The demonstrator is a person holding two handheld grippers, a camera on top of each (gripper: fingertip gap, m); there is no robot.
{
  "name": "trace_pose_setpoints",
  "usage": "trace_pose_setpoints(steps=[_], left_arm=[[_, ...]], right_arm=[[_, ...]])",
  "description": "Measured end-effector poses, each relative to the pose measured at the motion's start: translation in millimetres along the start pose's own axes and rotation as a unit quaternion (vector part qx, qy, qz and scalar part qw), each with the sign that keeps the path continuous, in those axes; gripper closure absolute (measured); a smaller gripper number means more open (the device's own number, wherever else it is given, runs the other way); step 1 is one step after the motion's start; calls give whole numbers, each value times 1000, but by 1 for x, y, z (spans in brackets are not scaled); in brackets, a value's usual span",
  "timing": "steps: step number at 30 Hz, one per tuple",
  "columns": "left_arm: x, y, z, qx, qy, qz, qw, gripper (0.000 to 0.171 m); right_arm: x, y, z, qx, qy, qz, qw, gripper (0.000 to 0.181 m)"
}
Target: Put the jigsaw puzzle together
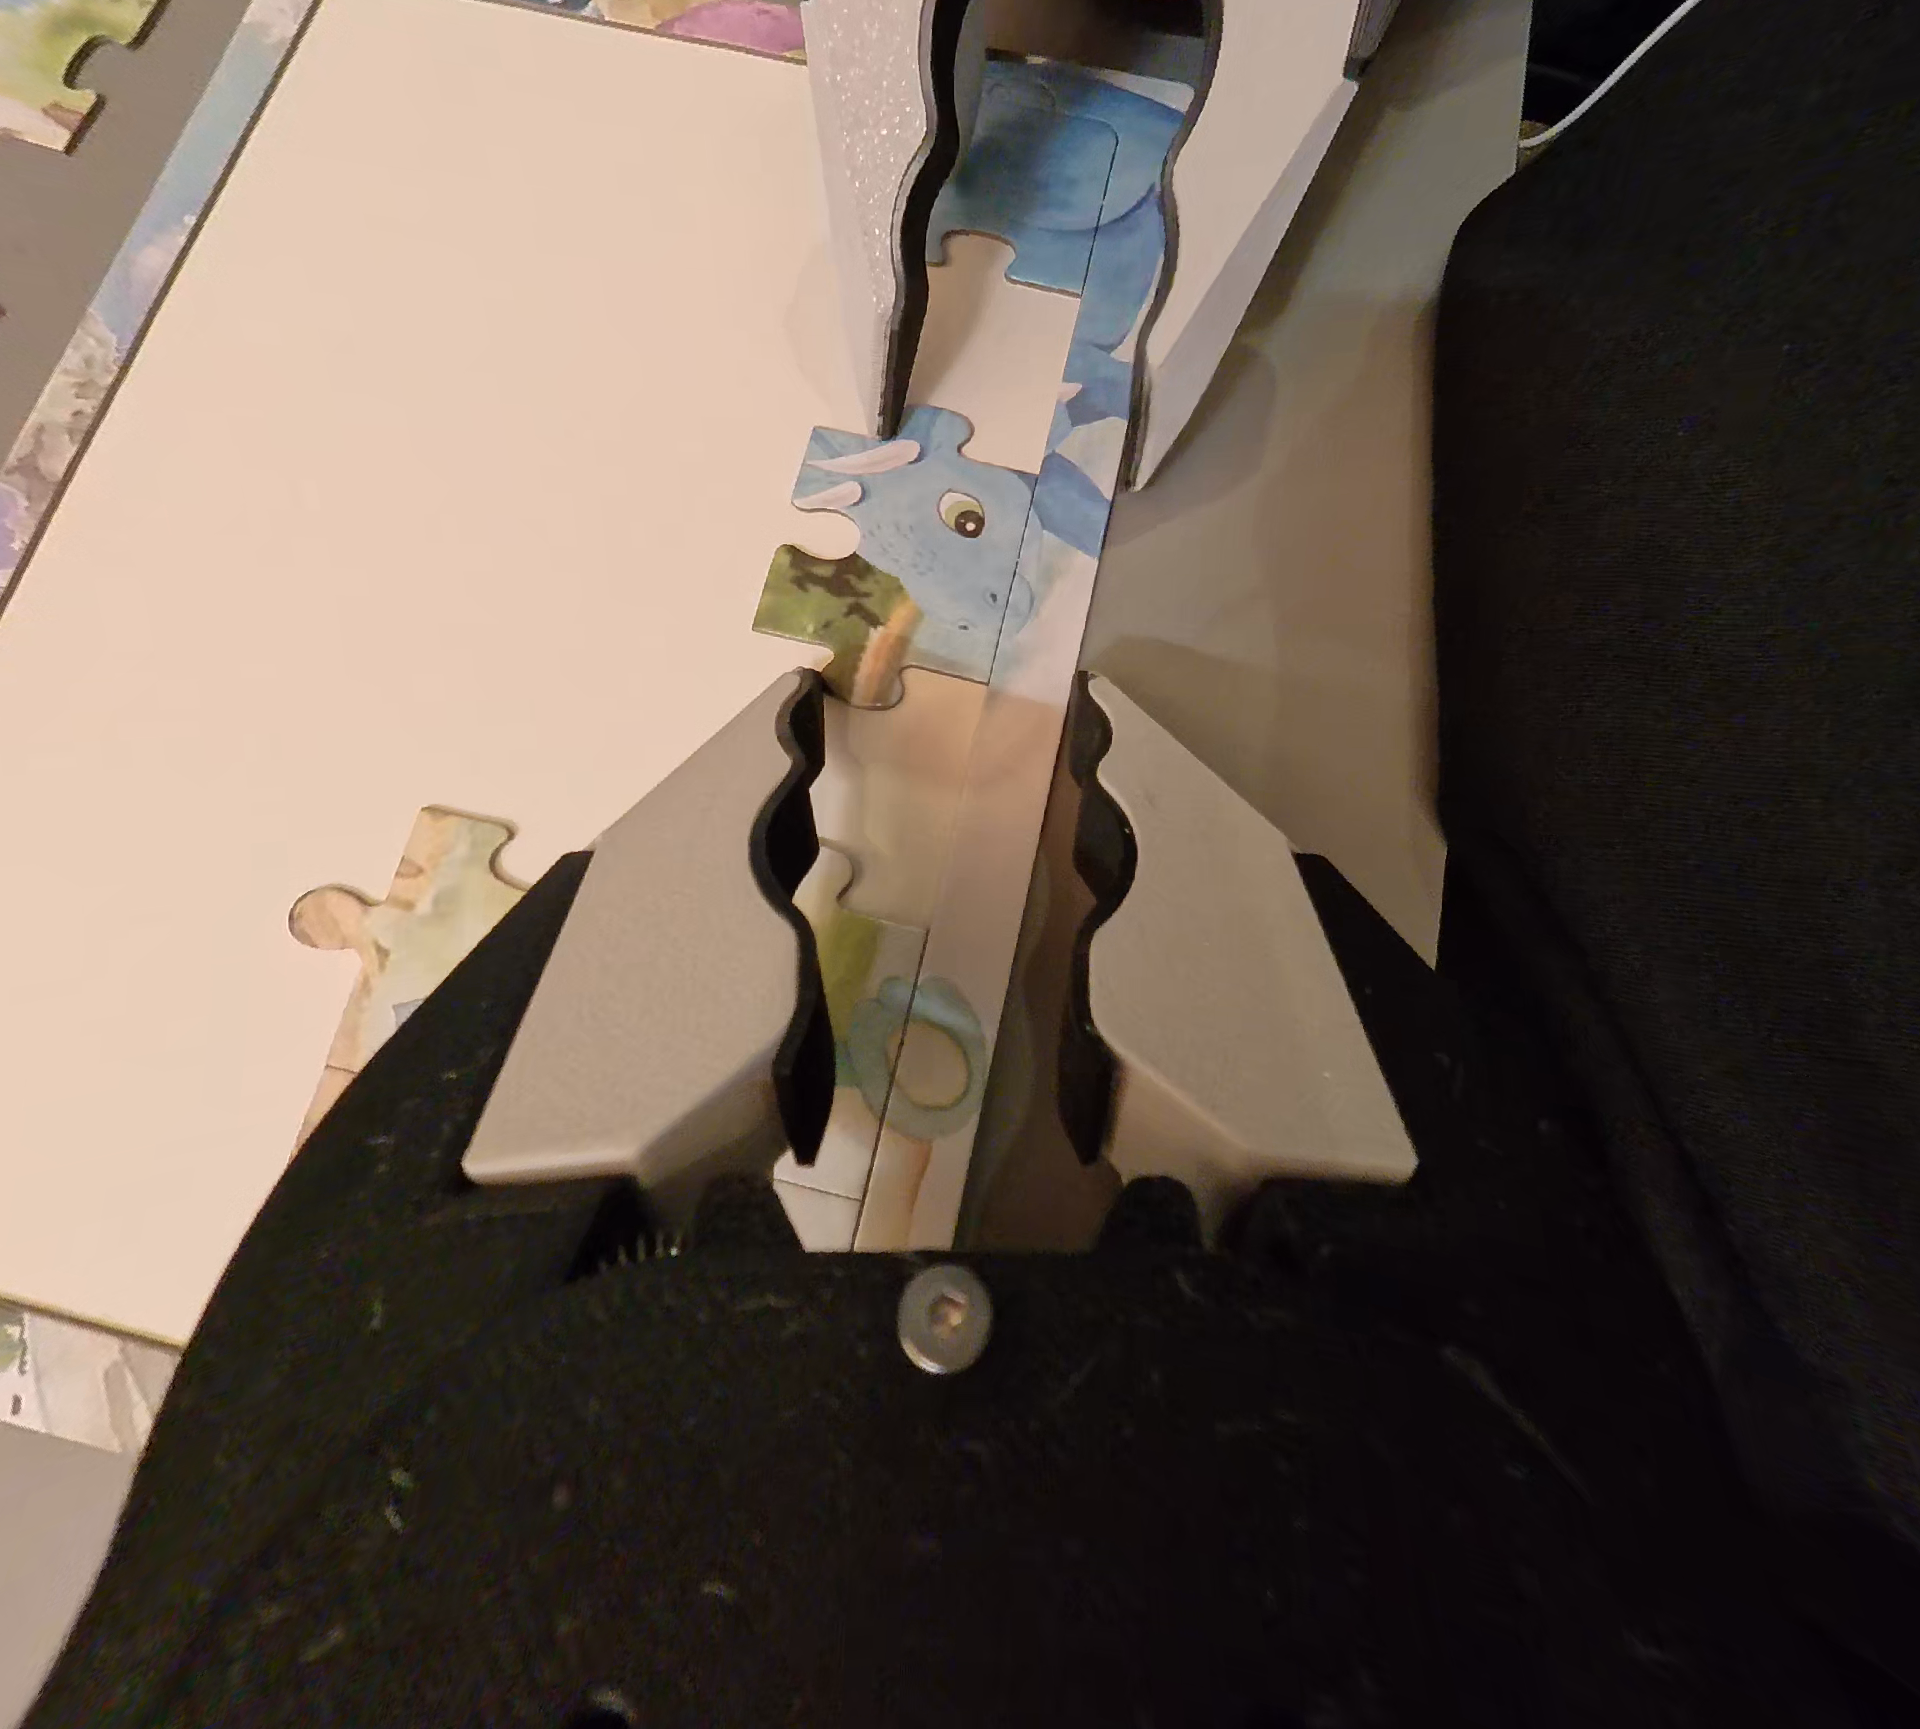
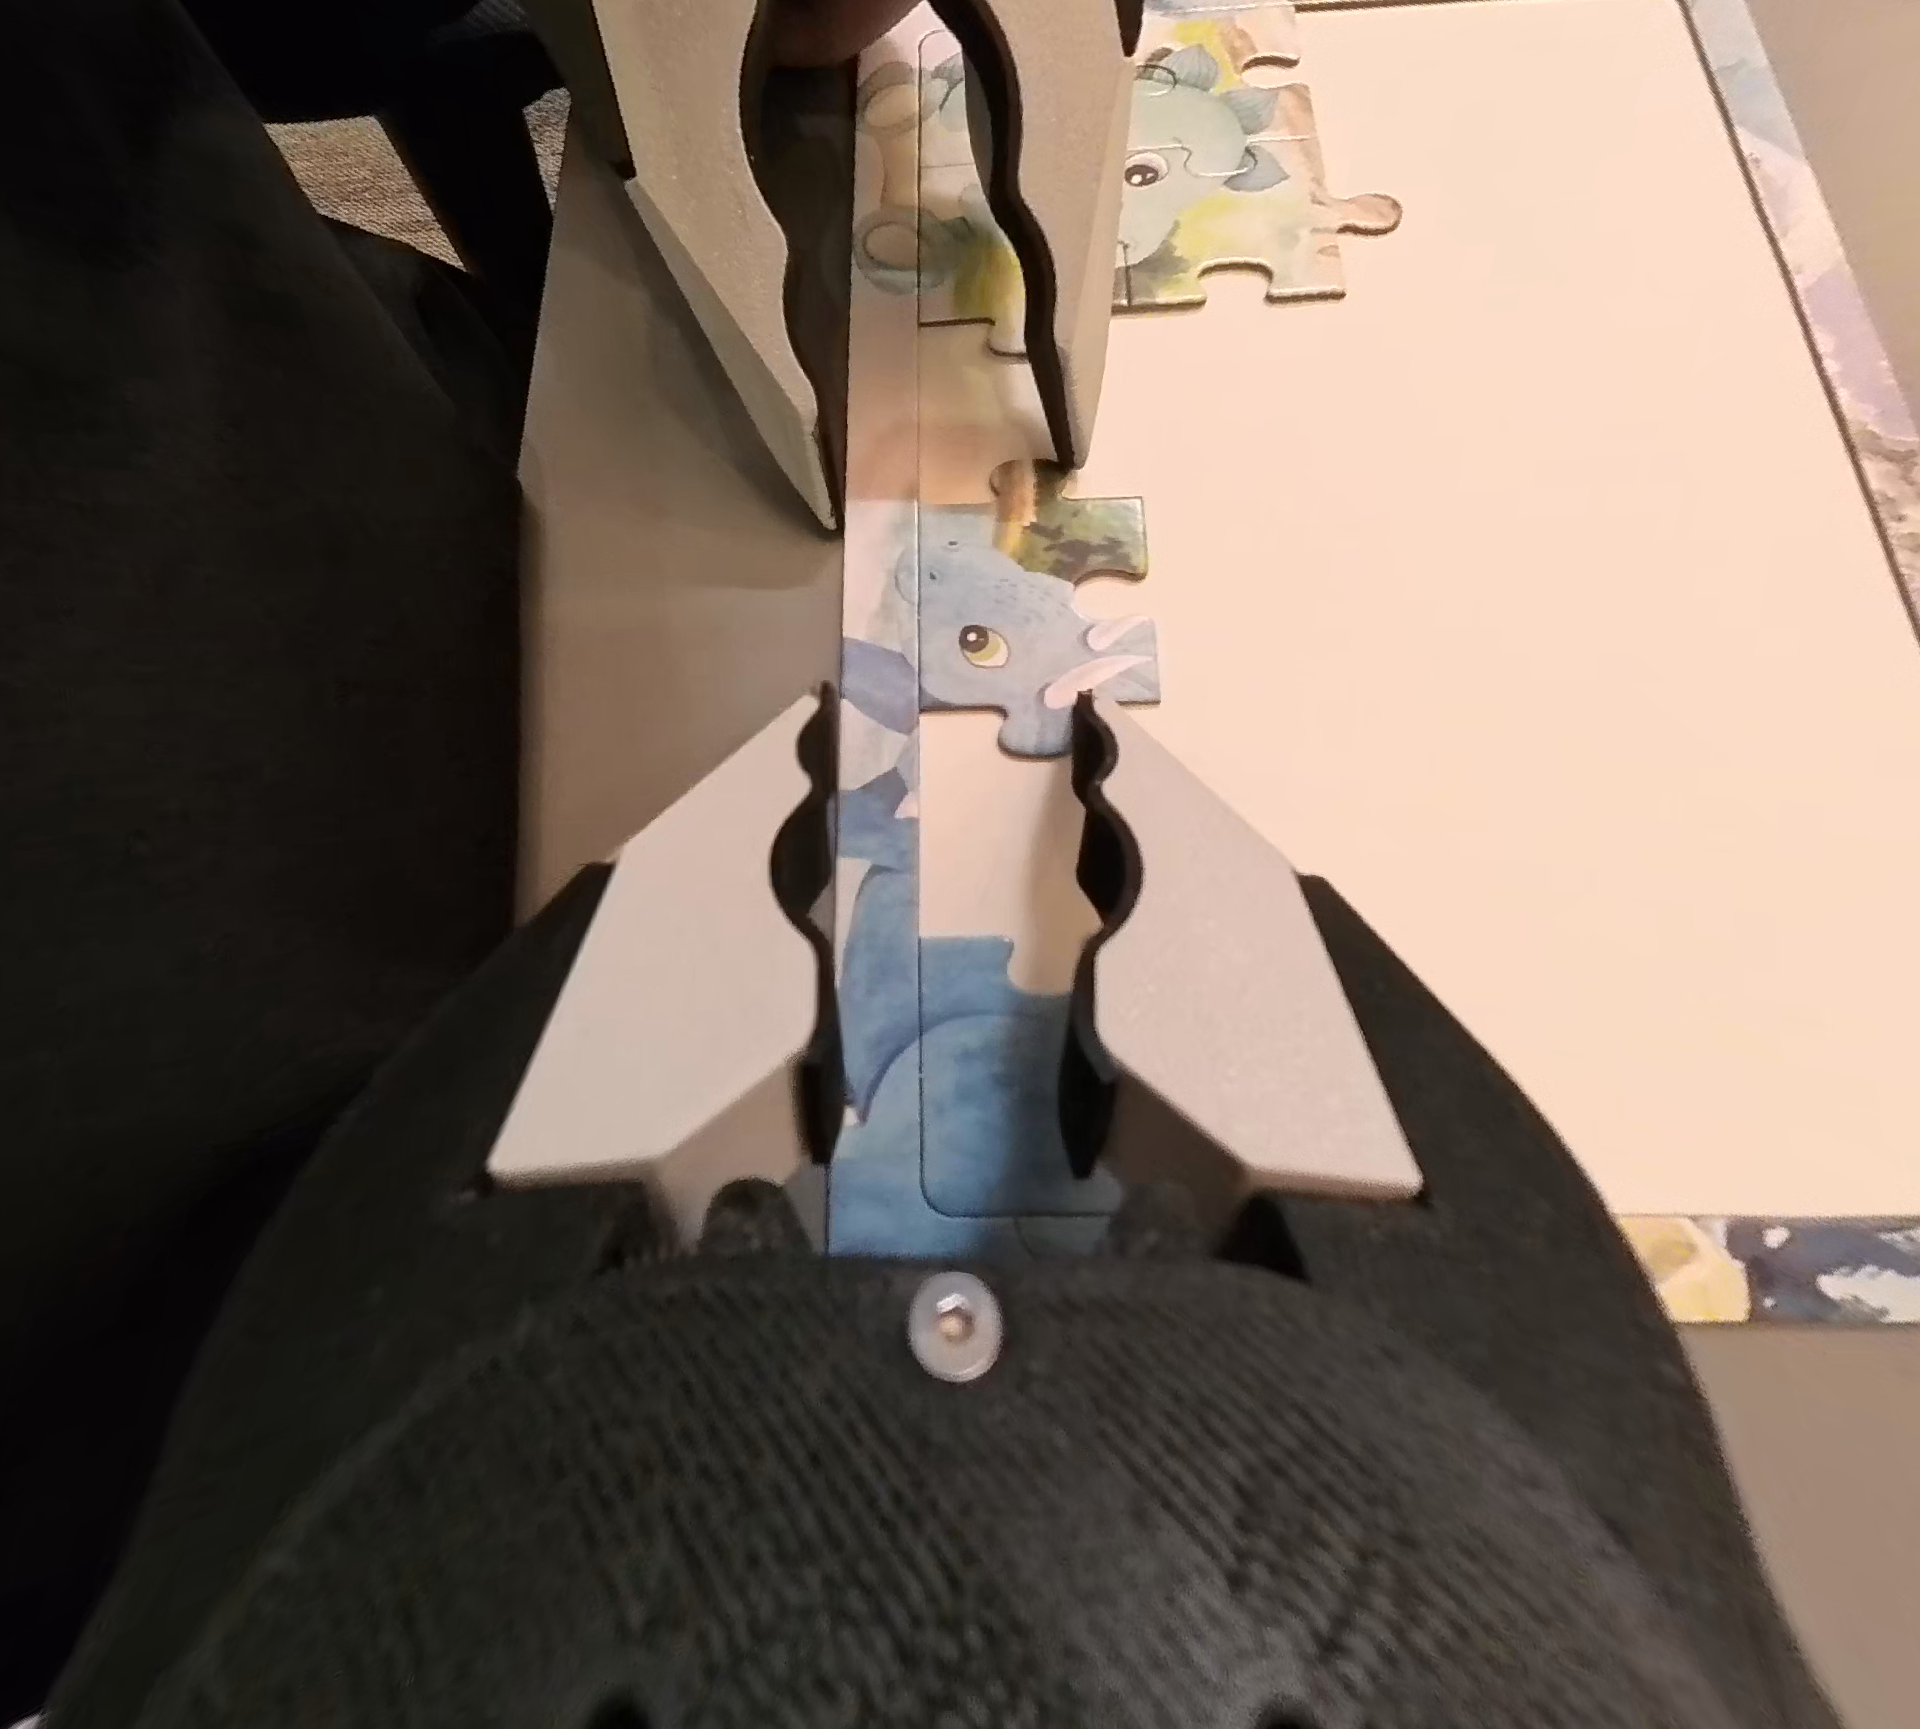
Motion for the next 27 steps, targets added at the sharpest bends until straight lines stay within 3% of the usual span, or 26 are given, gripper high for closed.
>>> trace_pose_setpoints(steps=[15,21,27], left_arm=[[-4,5,-9,7,6,-6,1000,125],[-5,7,-11,-1,1,-4,1000,126],[-6,9,-11,-8,-8,0,1000,126]], right_arm=[[0,-3,12,37,16,5,999,147],[-18,-42,35,138,37,139,980,145],[-13,-76,50,194,80,227,951,148]])
Point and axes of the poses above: each gripper's, where its closed fingertips meet, y out along the fingers, x out of its underside, z = x × y across the jaws, the point moved 8 cm from there along -y, back along the fingers, and after that the axes turned 15 degrees about z, right-handed, at the moved point
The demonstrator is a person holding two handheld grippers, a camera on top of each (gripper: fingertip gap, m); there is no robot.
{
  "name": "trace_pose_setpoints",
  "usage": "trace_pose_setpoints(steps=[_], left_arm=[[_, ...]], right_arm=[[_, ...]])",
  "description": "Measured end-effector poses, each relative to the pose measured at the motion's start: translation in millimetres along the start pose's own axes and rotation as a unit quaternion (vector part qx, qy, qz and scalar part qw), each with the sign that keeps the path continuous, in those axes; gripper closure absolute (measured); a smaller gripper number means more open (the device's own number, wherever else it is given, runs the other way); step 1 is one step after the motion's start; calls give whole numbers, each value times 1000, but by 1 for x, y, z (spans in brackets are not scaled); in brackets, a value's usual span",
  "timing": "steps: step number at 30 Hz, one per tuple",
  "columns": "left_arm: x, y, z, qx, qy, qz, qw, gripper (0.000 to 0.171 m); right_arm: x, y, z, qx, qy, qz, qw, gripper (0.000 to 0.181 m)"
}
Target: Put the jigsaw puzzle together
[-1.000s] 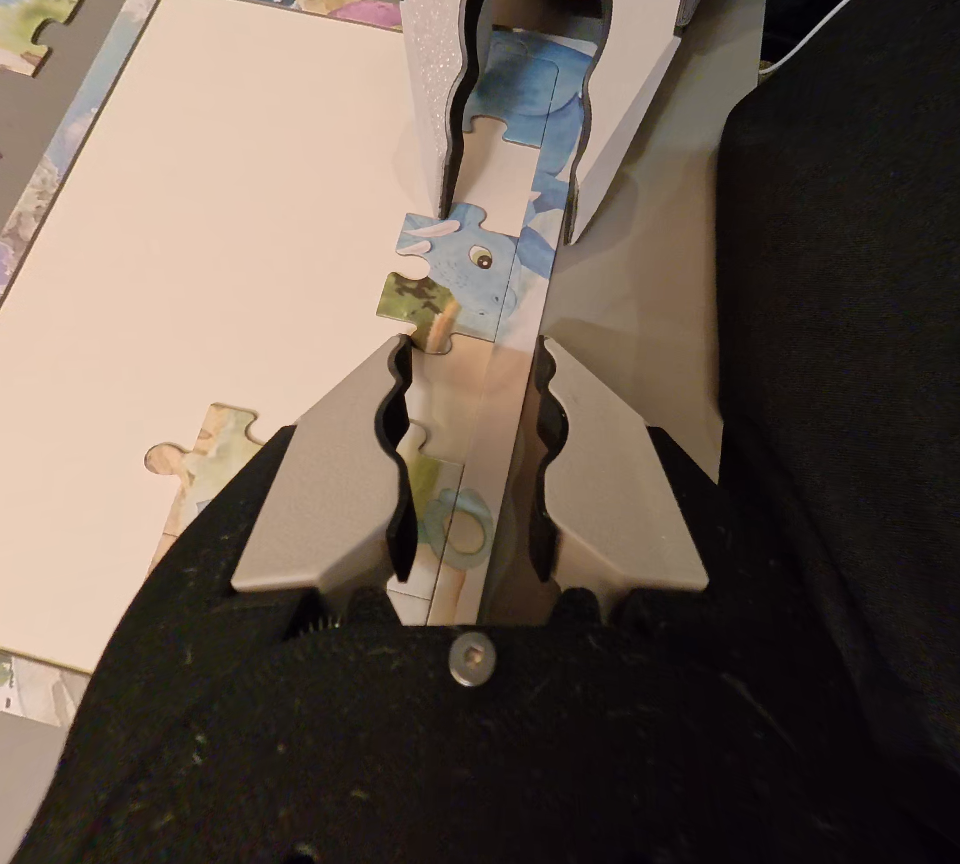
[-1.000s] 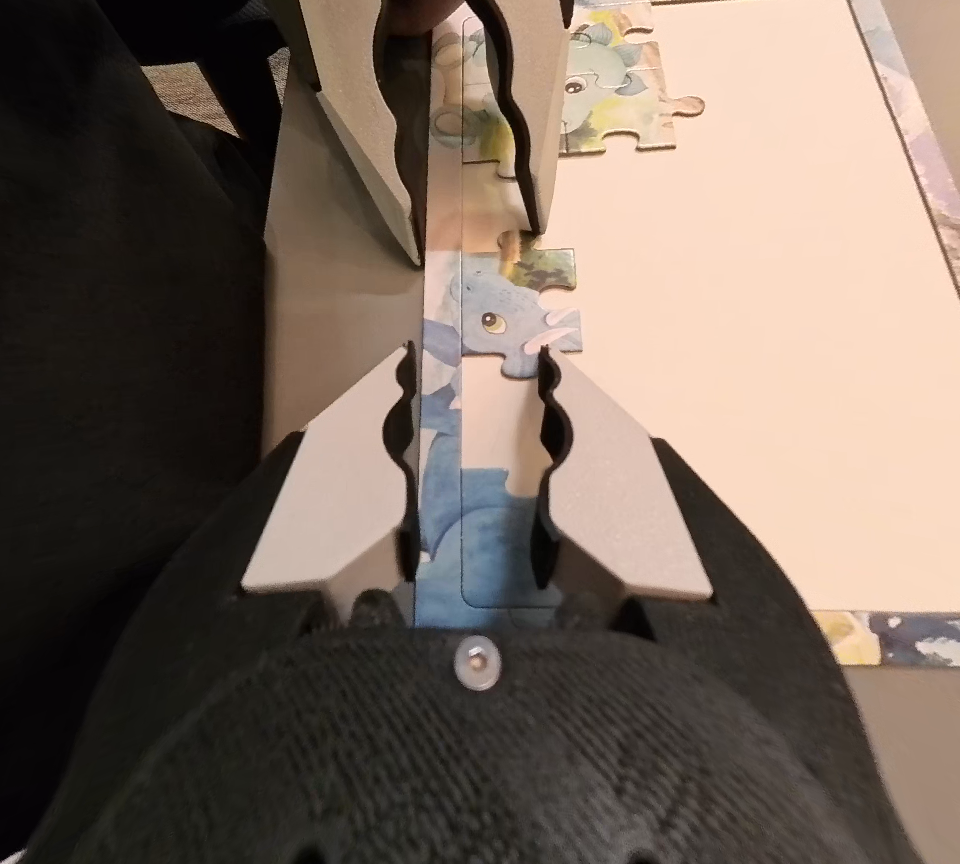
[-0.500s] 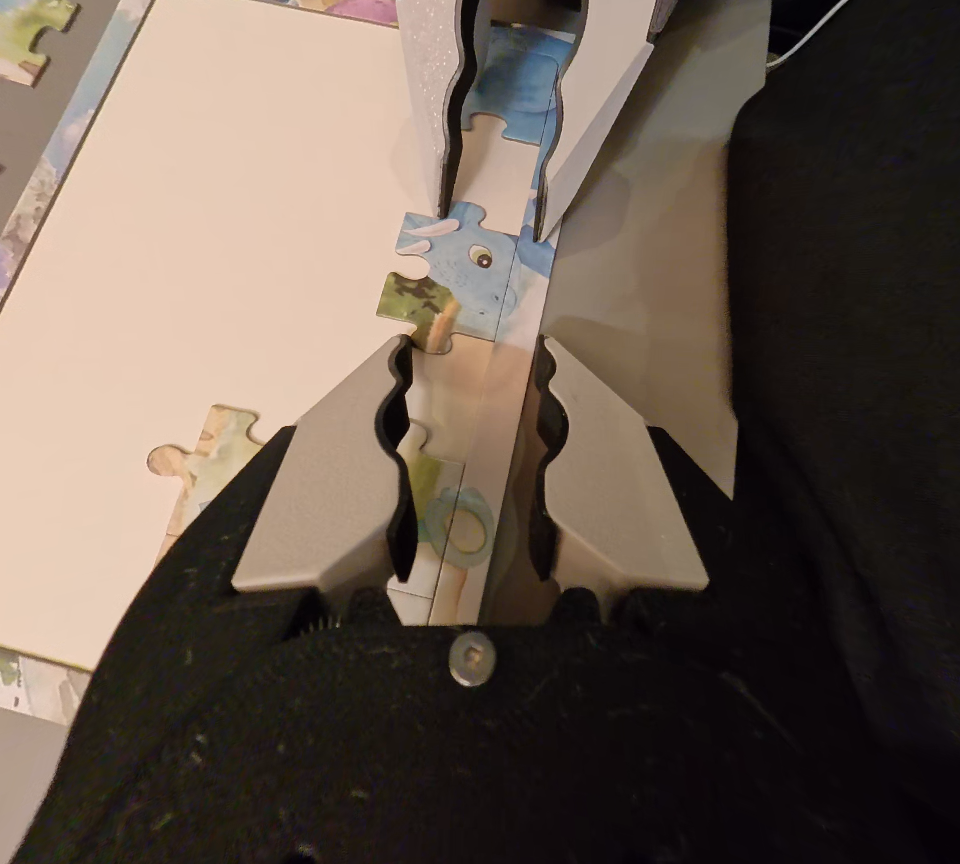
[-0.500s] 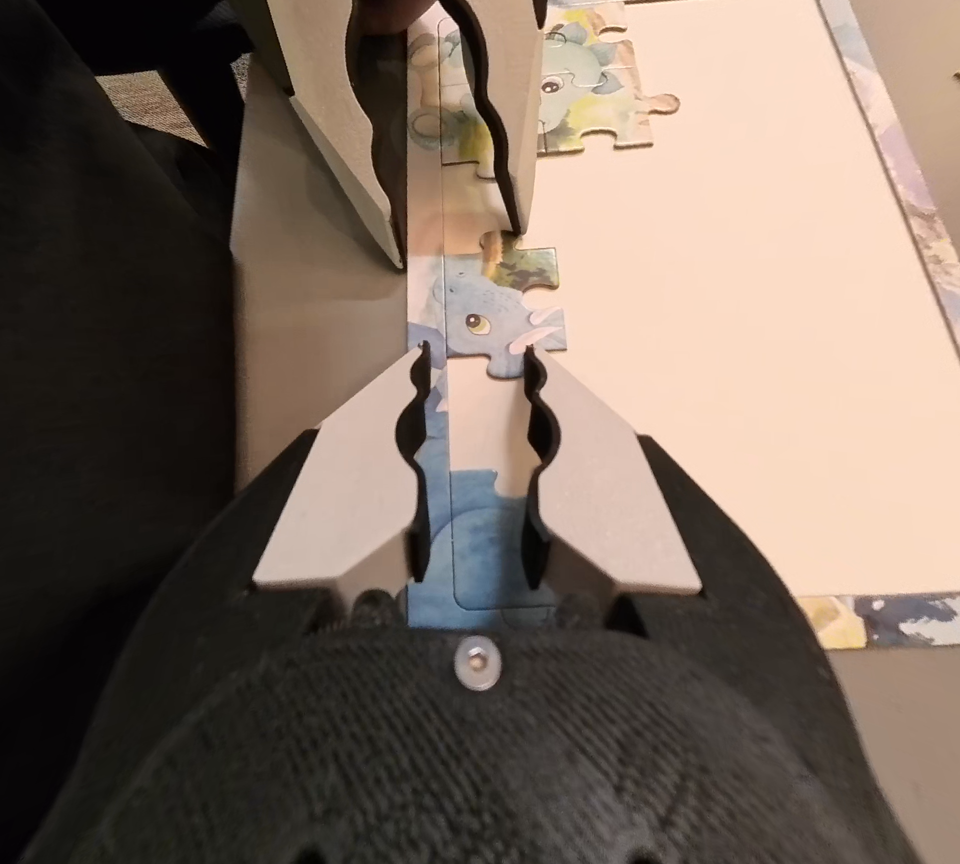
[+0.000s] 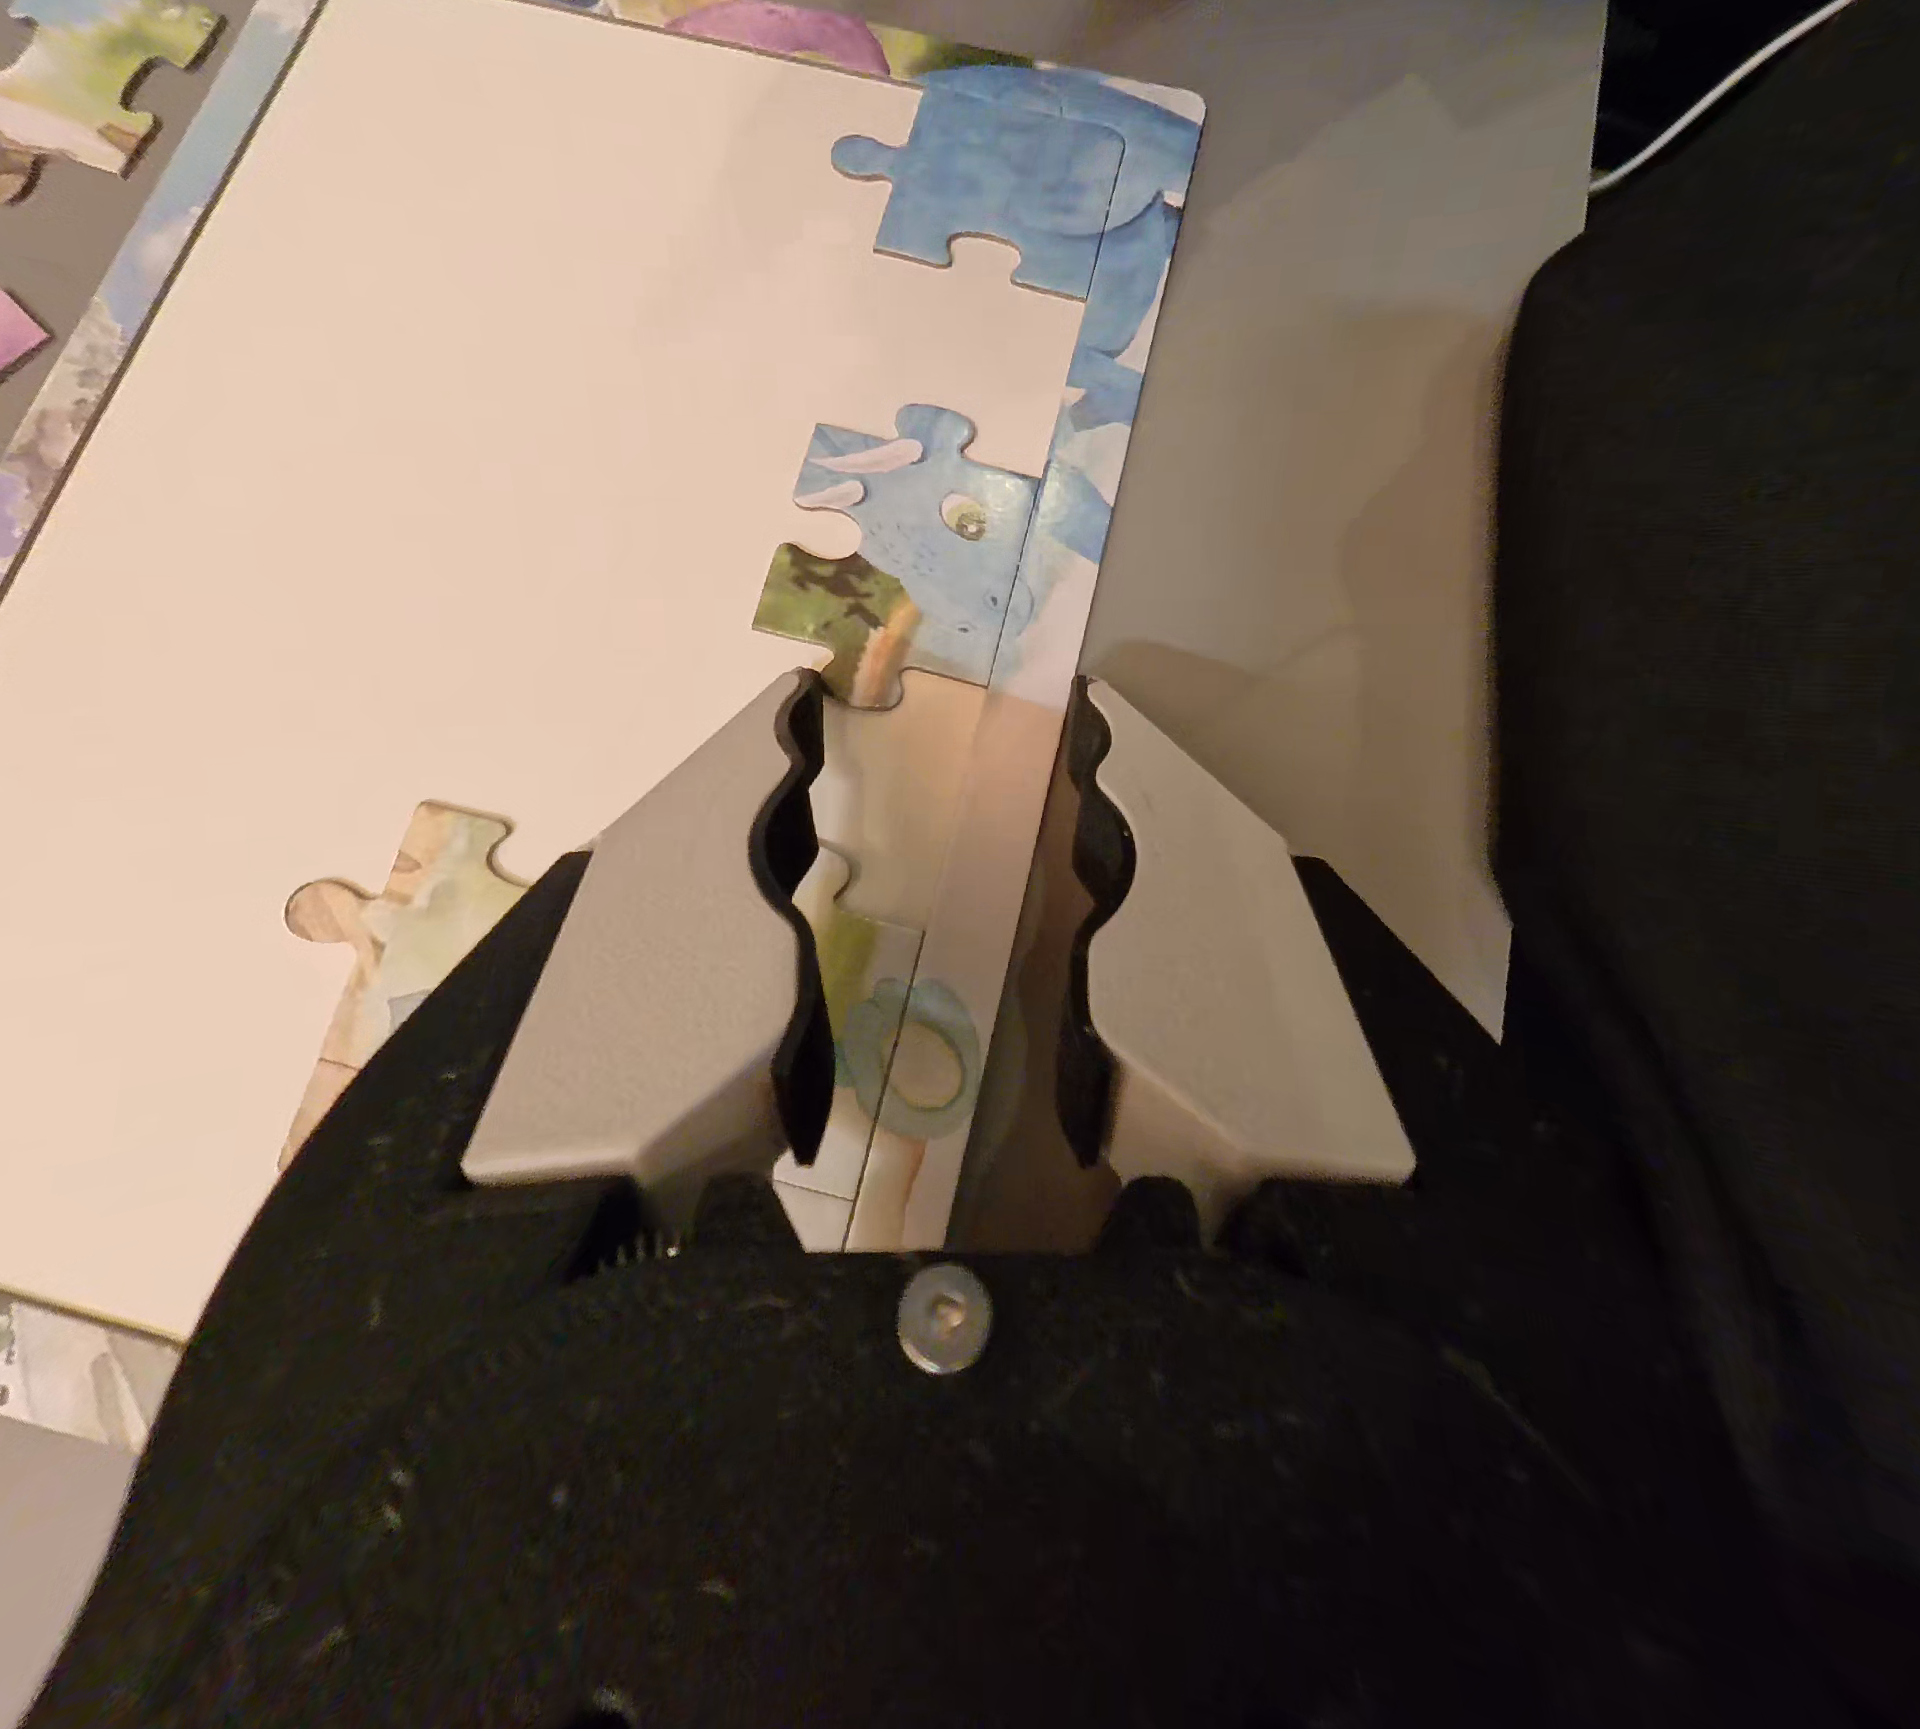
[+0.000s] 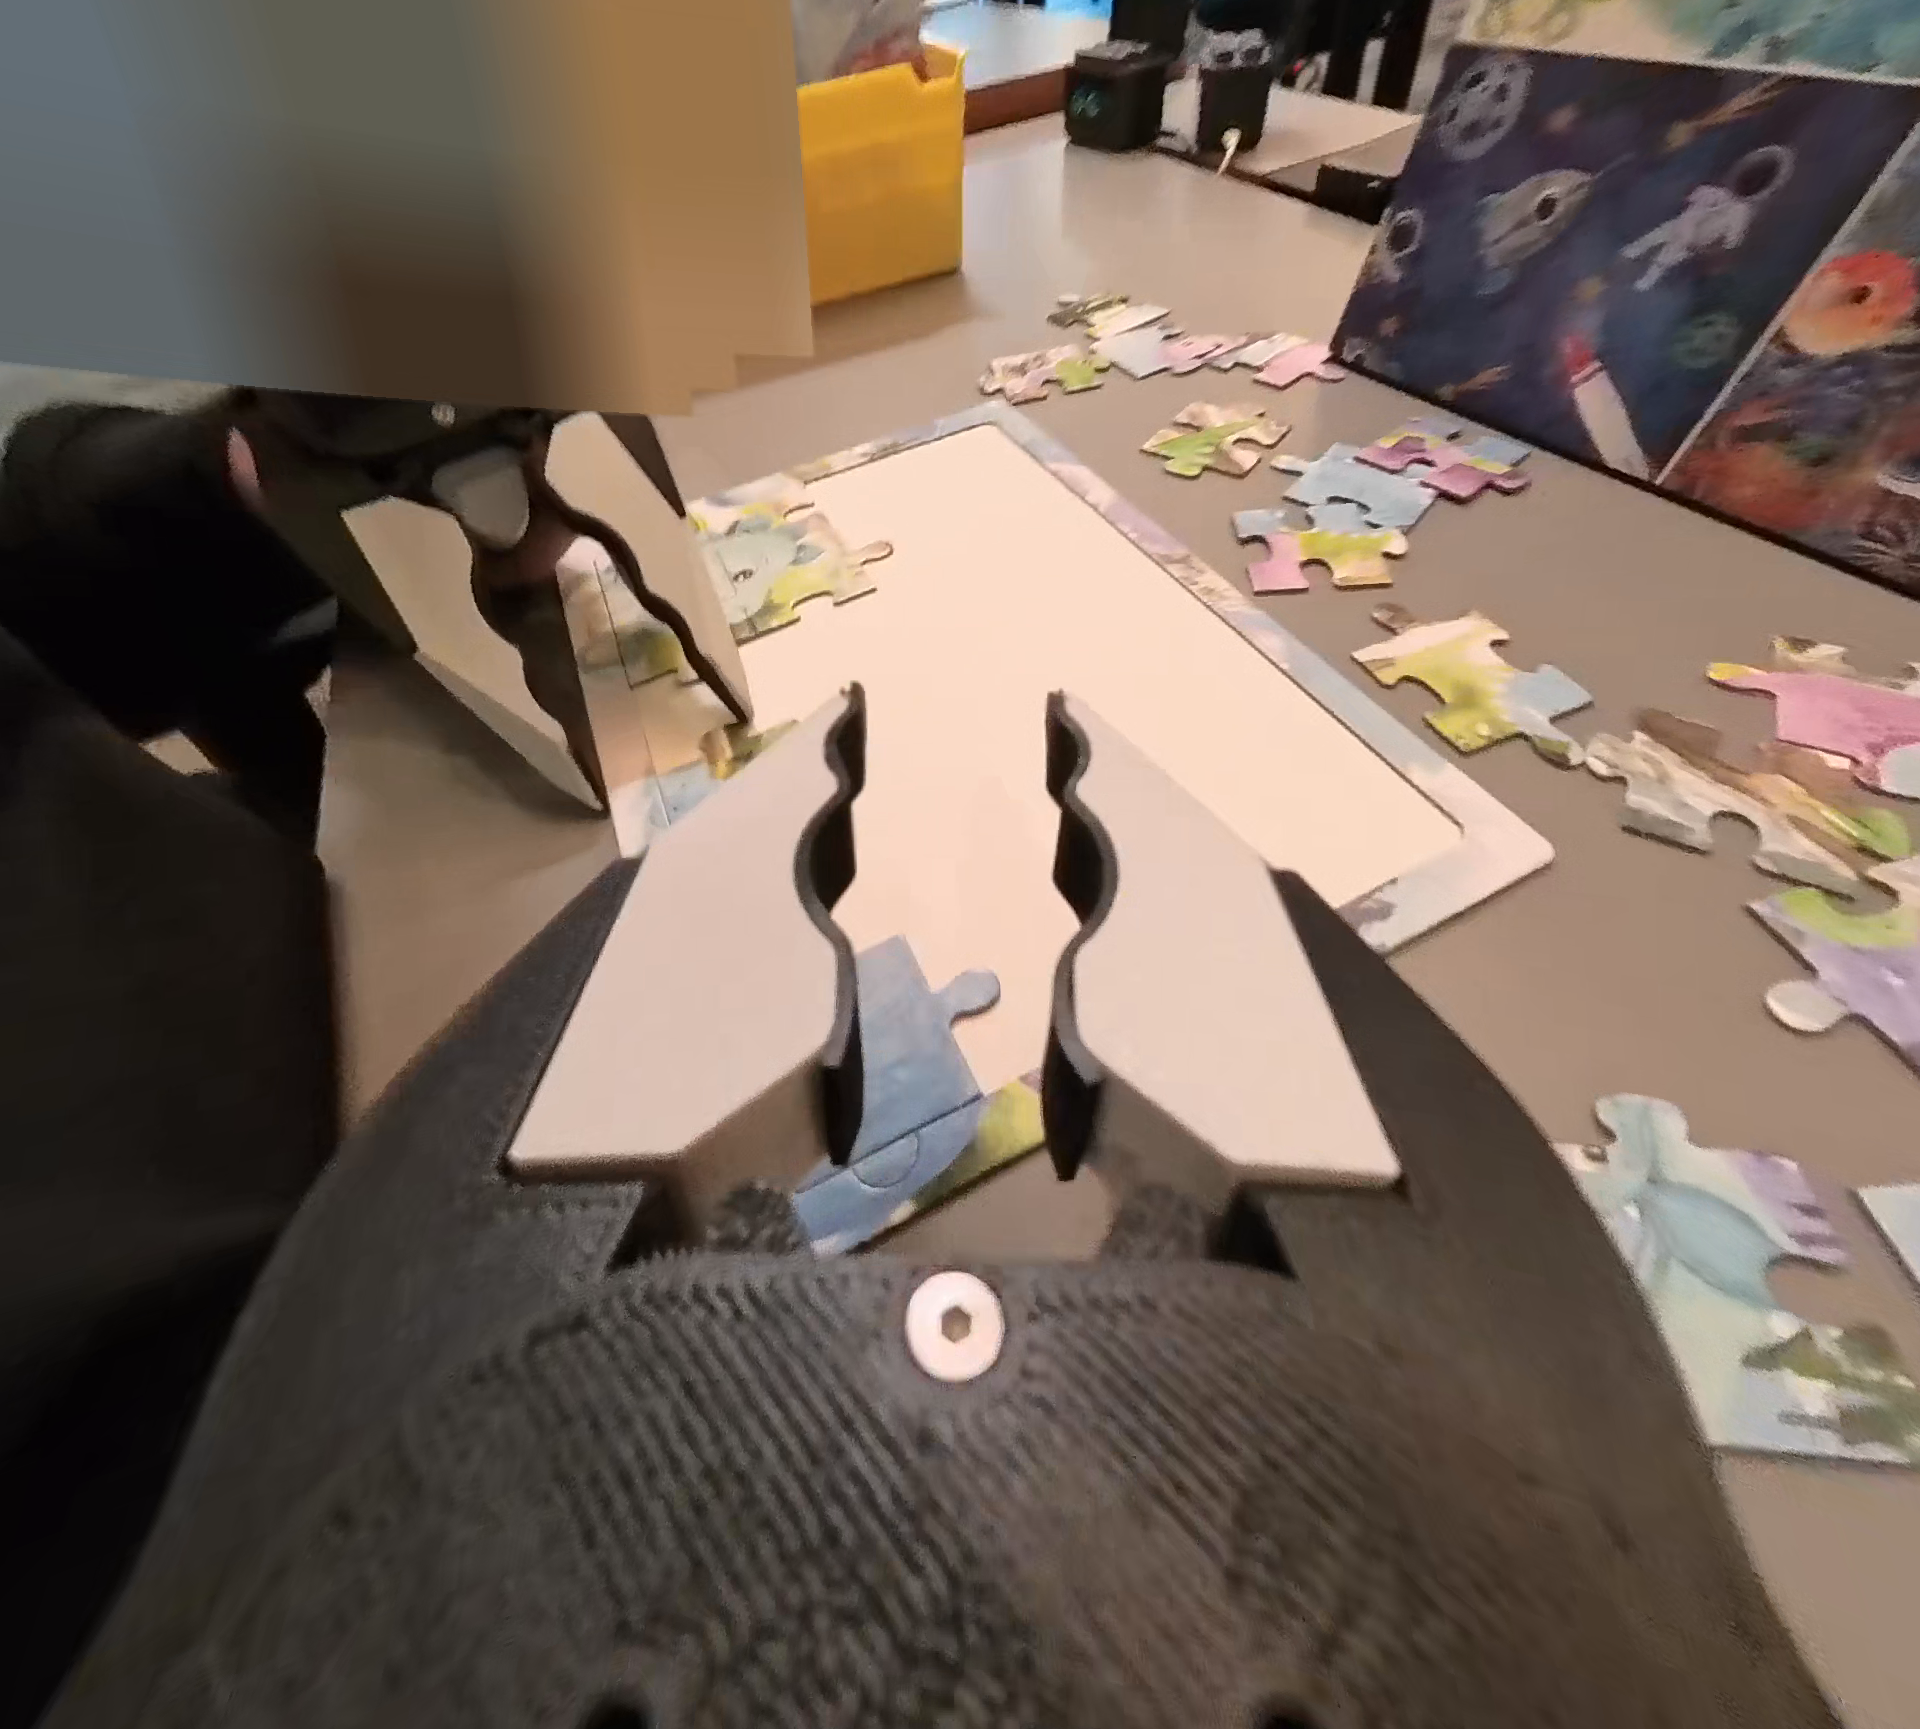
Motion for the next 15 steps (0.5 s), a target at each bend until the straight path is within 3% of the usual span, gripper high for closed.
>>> trace_pose_setpoints(steps=[7,15], left_arm=[[0,-5,-1,-39,-8,5,999,116],[-25,-34,-9,-71,-20,112,991,115]], right_arm=[[-15,-16,7,9,37,90,995,151],[-28,-30,18,23,63,158,985,150]])
Point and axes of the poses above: each gripper's, where its closed fingertips meet, y out along the fingers, x out of its underside, z = x × y across the jaws, the point moved 8 cm from there along -y, back along the fingers, and after that the axes turned 15 degrees about z, right-handed, at the moved point
